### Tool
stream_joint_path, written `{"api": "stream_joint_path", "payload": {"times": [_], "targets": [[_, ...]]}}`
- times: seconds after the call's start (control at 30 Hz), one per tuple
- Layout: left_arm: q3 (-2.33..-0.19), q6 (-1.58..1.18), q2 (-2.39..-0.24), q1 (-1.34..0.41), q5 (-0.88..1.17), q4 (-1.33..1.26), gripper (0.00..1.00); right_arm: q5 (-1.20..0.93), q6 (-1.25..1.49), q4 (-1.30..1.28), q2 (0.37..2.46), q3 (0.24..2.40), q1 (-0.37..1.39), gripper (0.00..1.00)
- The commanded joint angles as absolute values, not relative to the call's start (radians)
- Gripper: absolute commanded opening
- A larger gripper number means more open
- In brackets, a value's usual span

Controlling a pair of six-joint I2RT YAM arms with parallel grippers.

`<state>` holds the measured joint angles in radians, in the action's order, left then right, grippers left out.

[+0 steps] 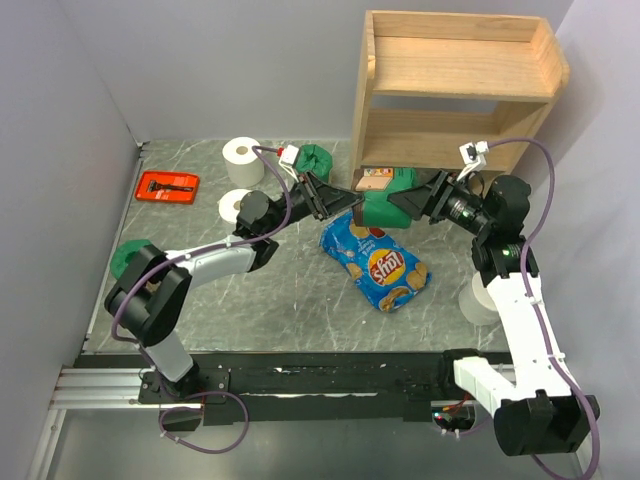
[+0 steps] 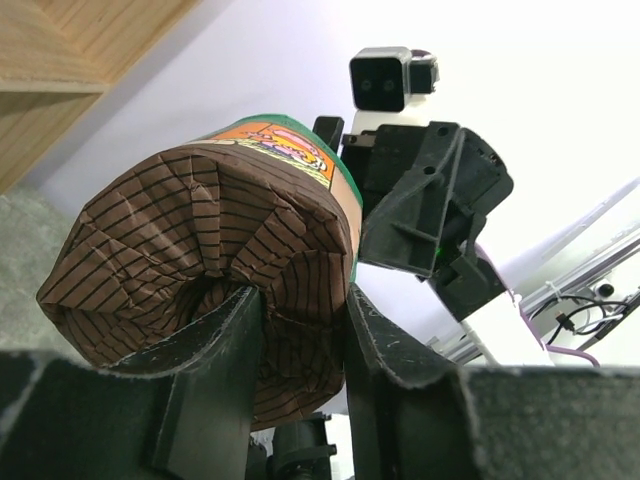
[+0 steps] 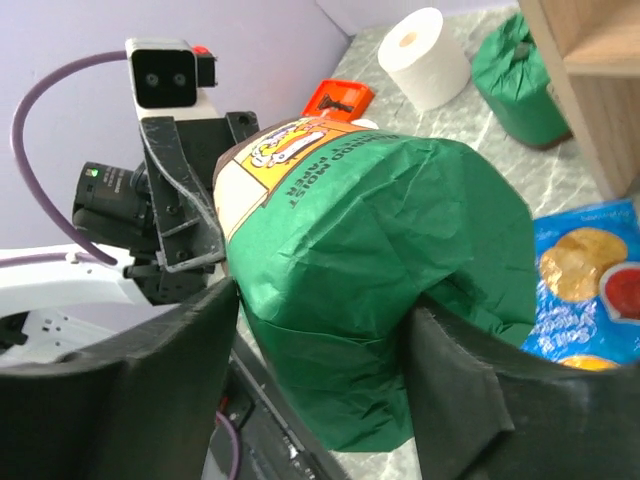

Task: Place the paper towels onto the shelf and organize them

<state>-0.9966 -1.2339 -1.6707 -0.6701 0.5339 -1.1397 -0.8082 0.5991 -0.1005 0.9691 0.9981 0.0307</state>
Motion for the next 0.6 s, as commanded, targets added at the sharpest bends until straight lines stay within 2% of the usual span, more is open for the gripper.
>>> {"api": "stream_joint_path", "payload": {"times": [0.0, 0.1, 0.2, 0.4, 0.57], "targets": [[-1.022, -1.255, -1.681, -0.695, 0.548, -1.244, 0.43, -0.922, 0.641, 0.089, 0.919, 0.982, 0.041, 0.54], [-1.012, -1.256, -1.674, -0.695, 0.548, -1.246, 0.53, -0.922, 0.644, 0.133, 0.879, 0.968, 0.04, 0.43], [-1.005, -1.244, -1.655, -0.695, 0.549, -1.227, 0.58, -0.908, 0.618, 0.132, 0.844, 0.979, 0.04, 0.37], [-1.022, -1.178, -1.586, -0.692, 0.541, -1.105, 0.7, -0.845, 0.5, 0.035, 0.798, 1.052, 0.04, 0.33], [-1.022, -1.103, -1.491, -0.658, 0.514, -0.971, 0.83, -0.775, 0.289, -0.193, 0.824, 1.247, 0.041, 0.32]]}}
